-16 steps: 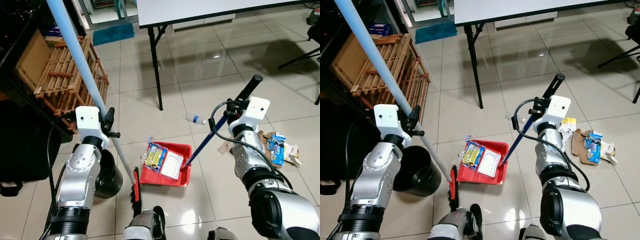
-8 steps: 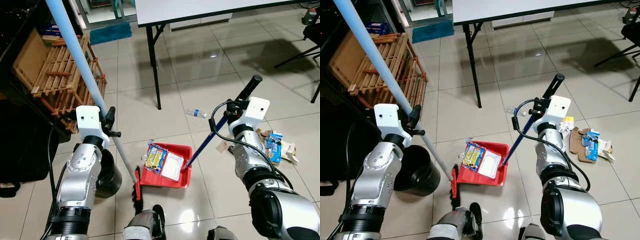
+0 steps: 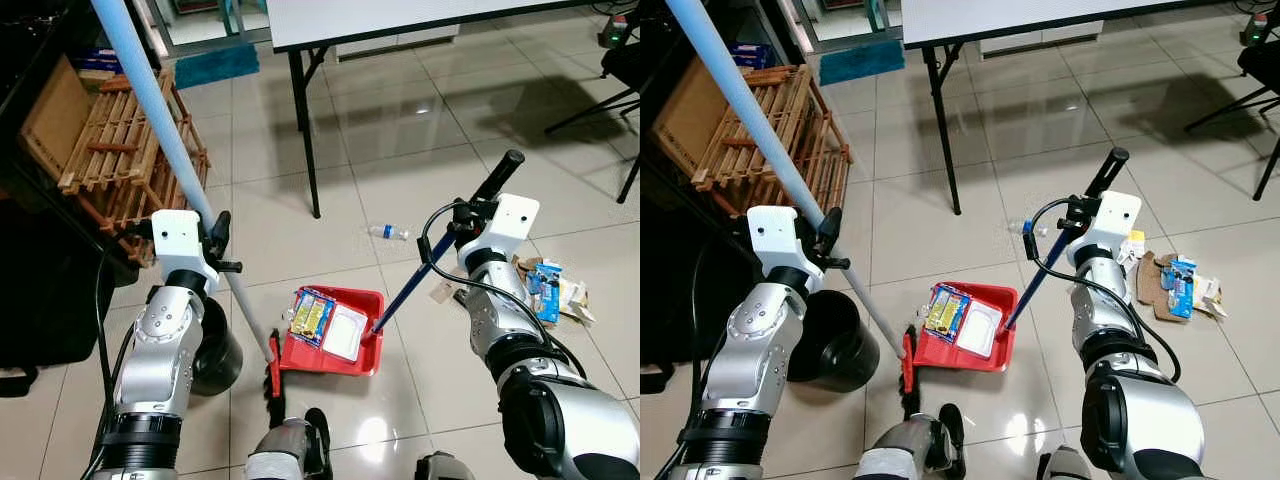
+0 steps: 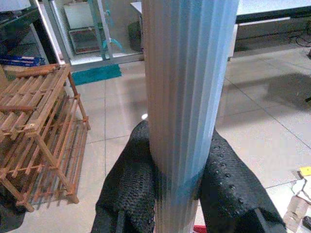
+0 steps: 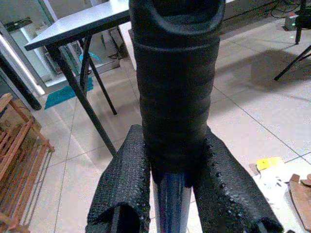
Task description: Sweep floor
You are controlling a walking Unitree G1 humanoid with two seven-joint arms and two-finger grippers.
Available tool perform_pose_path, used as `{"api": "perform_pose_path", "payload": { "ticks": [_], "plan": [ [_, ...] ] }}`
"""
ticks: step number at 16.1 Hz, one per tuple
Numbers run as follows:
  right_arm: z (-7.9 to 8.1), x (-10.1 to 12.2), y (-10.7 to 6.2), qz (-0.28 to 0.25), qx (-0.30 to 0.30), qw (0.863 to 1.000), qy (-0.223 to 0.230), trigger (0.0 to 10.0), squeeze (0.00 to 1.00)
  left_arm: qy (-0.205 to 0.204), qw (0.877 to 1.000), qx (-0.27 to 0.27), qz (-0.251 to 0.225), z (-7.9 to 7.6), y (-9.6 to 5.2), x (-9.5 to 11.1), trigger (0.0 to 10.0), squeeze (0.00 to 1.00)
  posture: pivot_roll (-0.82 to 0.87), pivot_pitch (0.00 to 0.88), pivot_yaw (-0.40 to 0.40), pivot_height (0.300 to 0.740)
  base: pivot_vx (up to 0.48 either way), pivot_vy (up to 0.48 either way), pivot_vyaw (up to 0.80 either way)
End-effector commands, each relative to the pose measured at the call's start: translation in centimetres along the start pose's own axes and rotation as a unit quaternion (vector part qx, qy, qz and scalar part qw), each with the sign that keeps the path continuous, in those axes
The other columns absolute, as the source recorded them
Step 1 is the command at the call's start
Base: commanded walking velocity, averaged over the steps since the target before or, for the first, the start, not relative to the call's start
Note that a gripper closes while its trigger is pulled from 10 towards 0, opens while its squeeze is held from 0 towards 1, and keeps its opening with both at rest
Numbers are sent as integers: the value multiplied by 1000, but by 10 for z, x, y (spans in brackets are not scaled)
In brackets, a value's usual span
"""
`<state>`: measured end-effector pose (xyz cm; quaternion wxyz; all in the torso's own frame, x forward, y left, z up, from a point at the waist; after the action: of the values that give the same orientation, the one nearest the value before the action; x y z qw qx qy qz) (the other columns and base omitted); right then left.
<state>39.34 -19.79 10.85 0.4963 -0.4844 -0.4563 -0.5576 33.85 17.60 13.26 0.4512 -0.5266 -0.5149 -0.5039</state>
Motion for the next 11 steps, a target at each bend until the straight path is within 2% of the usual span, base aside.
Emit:
{"api": "perform_pose_path", "payload": {
  "ticks": [1,2,11],
  "plan": [
    [6,7,4,-9,9,1000,4,10000,0,8,1000,4,-21,2,0,12,10000,0,49,130,133,740,0,0,0],
    [6,7,4,-9,9,1000,4,10000,0,8,1000,4,-23,2,0,12,10000,0,50,127,132,740,0,0,0],
    [6,6,4,-9,9,1000,5,10000,0,8,1000,2,-26,1,1,15,10000,0,51,138,130,740,-284,0,0]
  ]
}}
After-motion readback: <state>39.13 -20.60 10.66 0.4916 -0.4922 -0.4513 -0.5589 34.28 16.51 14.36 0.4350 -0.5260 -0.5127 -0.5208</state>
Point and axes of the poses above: a point about 5 cm out from each wrist's last joint towards the gripper, its own y axis pointing out of the wrist towards the gripper, its own x axis along the axis of the wrist's last joint, z = x × y, the point moved 3 cm from there along y, pointing out of the wrist towards the gripper, and after that the axes turned 4 degrees about -y, right-handed, at the moved point
